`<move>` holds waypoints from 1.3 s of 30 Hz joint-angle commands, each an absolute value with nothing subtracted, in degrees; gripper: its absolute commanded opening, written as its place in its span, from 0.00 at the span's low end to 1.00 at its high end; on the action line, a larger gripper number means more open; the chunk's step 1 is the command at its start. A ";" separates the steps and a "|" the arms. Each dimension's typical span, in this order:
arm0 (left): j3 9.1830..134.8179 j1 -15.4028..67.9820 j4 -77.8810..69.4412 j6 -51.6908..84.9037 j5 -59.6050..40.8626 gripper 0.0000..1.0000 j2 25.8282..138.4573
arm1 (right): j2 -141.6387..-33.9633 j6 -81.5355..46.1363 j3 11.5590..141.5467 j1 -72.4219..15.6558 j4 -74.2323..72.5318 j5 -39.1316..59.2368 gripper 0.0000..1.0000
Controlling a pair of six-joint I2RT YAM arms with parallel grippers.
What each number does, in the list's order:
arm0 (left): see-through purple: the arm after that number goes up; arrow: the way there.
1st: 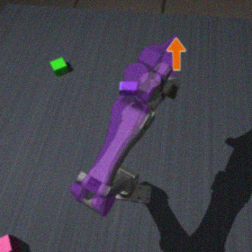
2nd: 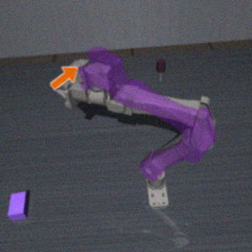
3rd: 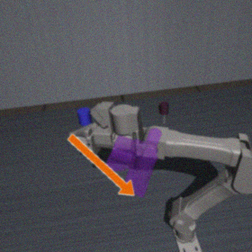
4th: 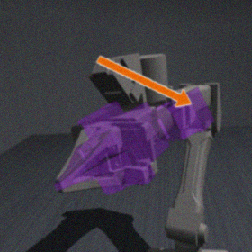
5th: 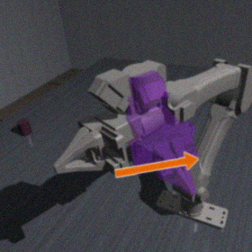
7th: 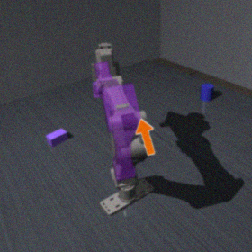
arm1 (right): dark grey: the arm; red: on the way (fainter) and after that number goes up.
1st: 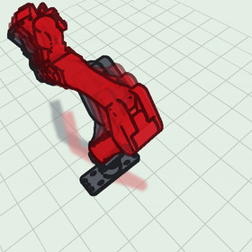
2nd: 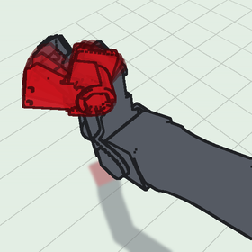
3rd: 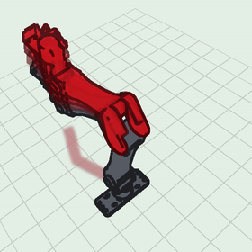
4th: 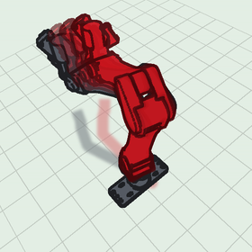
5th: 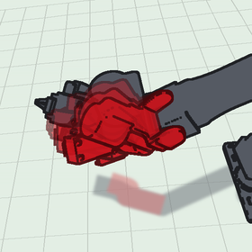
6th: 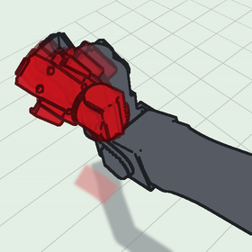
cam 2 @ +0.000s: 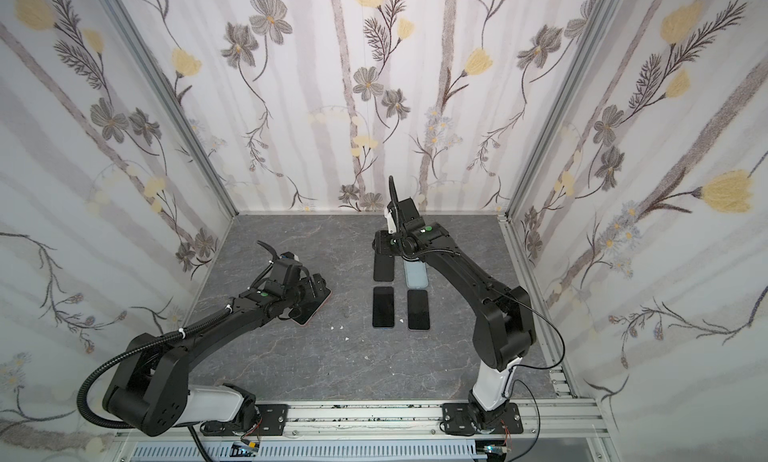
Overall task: Take the phone out of the phone case
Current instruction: 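Grasp the pink-edged phone with the left gripper while right gripper withdraws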
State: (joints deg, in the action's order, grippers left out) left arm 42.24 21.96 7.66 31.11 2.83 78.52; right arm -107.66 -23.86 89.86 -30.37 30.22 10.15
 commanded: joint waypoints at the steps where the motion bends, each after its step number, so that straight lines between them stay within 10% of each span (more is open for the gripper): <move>1: 41.10 18.65 10.54 31.53 0.54 1.00 79.52 | -103.57 -23.03 85.40 -30.50 22.20 12.31 0.58; 39: 40.88 20.32 16.69 30.38 -10.04 1.00 88.78 | -97.98 -21.32 78.84 -30.21 20.55 14.82 0.63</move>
State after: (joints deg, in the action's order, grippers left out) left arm 41.98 19.14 8.75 27.42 -8.38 88.53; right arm -98.50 -21.80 79.11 -30.26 22.61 15.00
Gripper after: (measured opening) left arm 0.997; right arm 0.632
